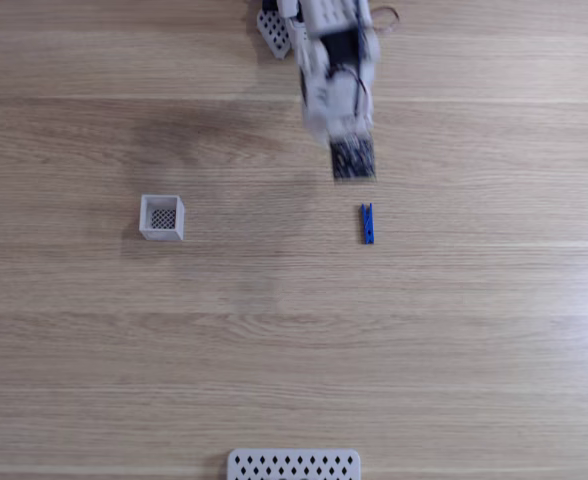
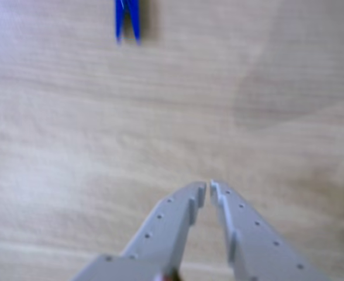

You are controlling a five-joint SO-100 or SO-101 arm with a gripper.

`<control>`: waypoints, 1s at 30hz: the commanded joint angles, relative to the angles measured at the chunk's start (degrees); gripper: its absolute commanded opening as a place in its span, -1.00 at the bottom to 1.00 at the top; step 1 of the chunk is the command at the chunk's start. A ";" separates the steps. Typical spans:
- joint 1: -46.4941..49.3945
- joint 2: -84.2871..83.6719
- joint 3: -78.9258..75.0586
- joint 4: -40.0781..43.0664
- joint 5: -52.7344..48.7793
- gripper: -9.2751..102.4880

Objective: Grasp a peg and put it in the crate.

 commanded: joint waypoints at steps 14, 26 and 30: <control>1.85 -22.59 -31.03 -1.76 0.62 -0.50; -0.26 -24.87 -34.28 -1.67 0.79 -0.51; -0.44 -25.58 -34.19 -1.67 0.79 -0.51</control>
